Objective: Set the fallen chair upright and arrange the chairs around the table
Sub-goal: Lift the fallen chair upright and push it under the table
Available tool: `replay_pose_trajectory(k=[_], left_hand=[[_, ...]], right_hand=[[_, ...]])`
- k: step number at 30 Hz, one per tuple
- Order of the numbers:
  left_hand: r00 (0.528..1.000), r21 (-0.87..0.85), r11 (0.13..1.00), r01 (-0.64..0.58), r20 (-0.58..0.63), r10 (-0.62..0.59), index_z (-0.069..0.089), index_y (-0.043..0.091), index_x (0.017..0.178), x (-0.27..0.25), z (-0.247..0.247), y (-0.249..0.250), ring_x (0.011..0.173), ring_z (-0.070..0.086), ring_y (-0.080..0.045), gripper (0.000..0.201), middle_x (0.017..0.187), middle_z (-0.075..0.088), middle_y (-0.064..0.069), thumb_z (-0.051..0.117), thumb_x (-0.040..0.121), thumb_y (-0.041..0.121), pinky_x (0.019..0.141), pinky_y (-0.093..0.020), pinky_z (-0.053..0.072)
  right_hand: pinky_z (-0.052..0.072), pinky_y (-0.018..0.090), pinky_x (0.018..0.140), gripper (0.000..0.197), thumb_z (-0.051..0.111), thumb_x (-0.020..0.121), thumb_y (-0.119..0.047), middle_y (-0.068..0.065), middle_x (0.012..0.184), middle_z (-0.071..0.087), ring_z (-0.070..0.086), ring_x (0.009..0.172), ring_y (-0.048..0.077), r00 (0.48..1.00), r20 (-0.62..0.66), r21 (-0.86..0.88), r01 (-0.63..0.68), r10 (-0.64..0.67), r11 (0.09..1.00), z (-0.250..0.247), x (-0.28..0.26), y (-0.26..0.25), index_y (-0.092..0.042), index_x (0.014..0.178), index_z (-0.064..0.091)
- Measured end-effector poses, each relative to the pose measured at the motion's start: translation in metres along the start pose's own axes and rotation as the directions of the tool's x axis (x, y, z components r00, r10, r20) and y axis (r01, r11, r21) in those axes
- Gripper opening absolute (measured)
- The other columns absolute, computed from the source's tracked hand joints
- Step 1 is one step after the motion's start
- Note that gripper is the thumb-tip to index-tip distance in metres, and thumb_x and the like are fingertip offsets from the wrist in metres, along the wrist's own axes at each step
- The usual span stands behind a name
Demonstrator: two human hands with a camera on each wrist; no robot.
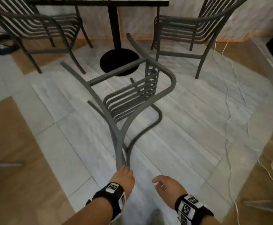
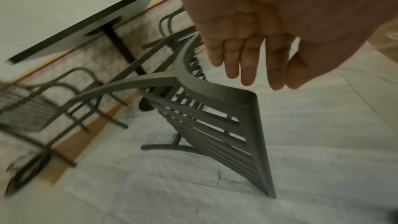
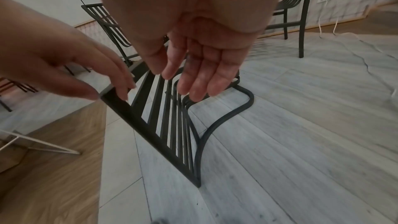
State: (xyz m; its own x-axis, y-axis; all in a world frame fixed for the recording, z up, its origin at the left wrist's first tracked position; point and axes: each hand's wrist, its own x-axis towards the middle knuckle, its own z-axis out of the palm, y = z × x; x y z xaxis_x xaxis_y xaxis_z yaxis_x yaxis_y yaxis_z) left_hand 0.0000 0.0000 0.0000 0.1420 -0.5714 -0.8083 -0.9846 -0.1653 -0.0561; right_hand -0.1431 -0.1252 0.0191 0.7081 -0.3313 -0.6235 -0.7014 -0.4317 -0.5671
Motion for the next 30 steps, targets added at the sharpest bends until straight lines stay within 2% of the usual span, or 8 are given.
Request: replay_pose_trajectory(k=[4,7,11,14,19,23,27,30], left_hand=[[0.989,0.235,0.969,0.075,0.109,-0.103,0.021,0.0,0.149,0.04,0.017,0.021,0.144,0.018,-0.043,0.054,0.156,0.022,-0.022,0.033,0.103,0.026,0.121,-0.056,0.004],[0.972,0.354,0.929,0.103,0.164,-0.17,0.027,0.001,0.148,0.071,0.034,0.026,0.139,0.028,-0.045,0.054,0.151,0.032,-0.022,0.044,0.102,0.022,0.116,-0.061,0.014],[0.943,0.546,0.832,0.093,0.221,-0.25,0.026,0.008,0.149,0.099,0.053,0.026,0.138,0.029,-0.045,0.057,0.156,0.026,-0.016,0.05,0.1,0.021,0.102,-0.07,0.026],[0.934,0.531,0.847,0.036,0.283,-0.217,0.021,0.011,0.151,0.115,0.053,0.02,0.139,0.03,-0.043,0.061,0.155,0.028,-0.015,0.051,0.099,0.018,0.109,-0.066,0.026],[0.895,0.329,0.941,0.078,0.393,-0.212,0.013,0.011,0.153,0.097,0.004,0.006,0.145,0.018,-0.041,0.062,0.158,0.022,-0.018,0.04,0.102,0.033,0.116,-0.061,0.008],[0.906,0.334,0.935,0.117,0.35,-0.239,0.026,0.005,0.149,0.063,-0.043,-0.005,0.142,0.027,-0.041,0.055,0.154,0.031,-0.019,0.033,0.102,0.034,0.115,-0.066,0.013],[0.946,0.369,0.927,0.072,0.268,-0.181,0.04,0.009,0.142,0.01,-0.109,-0.039,0.134,0.039,-0.04,0.044,0.145,0.045,-0.018,0.037,0.102,0.027,0.11,-0.066,0.024],[0.996,0.34,0.94,0.01,0.082,-0.04,0.061,0.014,0.119,-0.035,-0.144,-0.084,0.099,0.062,-0.03,0.028,0.094,0.065,-0.007,0.047,0.095,0.017,0.095,-0.046,0.05]], right_hand=[[0.046,0.023,0.087,0.03,0.05,0.091,-0.027,-0.006,0.102,0.06,0.058,0.091,0.01,0.999,0.035,0.062,-0.025,0.023,0.998,0.027,0.011,0.022,-0.054,0.081,0.042],[0.044,0.018,0.085,0.025,0.049,0.092,-0.029,-0.008,0.107,0.061,0.058,0.093,0.006,1.0,0.016,0.123,-0.015,0.013,0.992,0.045,0.012,0.04,-0.053,0.087,0.044],[0.038,0.005,0.077,0.025,0.05,0.091,-0.03,-0.01,0.105,0.062,0.057,0.092,0.001,1.0,-0.002,0.168,-0.007,0.007,0.986,0.065,0.016,0.062,-0.054,0.085,0.046],[0.037,0.002,0.077,0.03,0.051,0.091,-0.03,-0.012,0.102,0.061,0.057,0.092,0.0,0.999,0.034,0.186,-0.008,0.002,0.982,0.079,0.025,0.073,-0.058,0.081,0.046],[0.04,0.019,0.096,0.035,0.05,0.09,-0.033,-0.02,0.107,0.048,0.051,0.108,0.004,0.998,0.054,0.09,0.04,-0.045,0.995,0.093,0.046,0.069,-0.064,0.089,0.033],[0.033,0.026,0.107,0.053,0.053,0.088,-0.029,-0.007,0.139,0.039,0.041,0.125,0.012,0.997,-0.002,0.069,0.083,-0.083,0.994,0.087,0.062,0.049,-0.042,0.132,0.027],[0.026,0.028,0.112,0.073,0.059,0.084,-0.031,-0.006,0.148,0.03,0.032,0.133,0.015,0.994,-0.05,0.045,0.099,-0.097,0.994,0.085,0.078,0.024,-0.03,0.144,0.017],[0.022,0.031,0.115,0.08,0.06,0.084,-0.036,-0.006,0.148,0.027,0.029,0.135,0.017,0.992,-0.067,0.064,0.111,-0.107,0.992,0.084,0.091,0.005,-0.032,0.146,0.01]])
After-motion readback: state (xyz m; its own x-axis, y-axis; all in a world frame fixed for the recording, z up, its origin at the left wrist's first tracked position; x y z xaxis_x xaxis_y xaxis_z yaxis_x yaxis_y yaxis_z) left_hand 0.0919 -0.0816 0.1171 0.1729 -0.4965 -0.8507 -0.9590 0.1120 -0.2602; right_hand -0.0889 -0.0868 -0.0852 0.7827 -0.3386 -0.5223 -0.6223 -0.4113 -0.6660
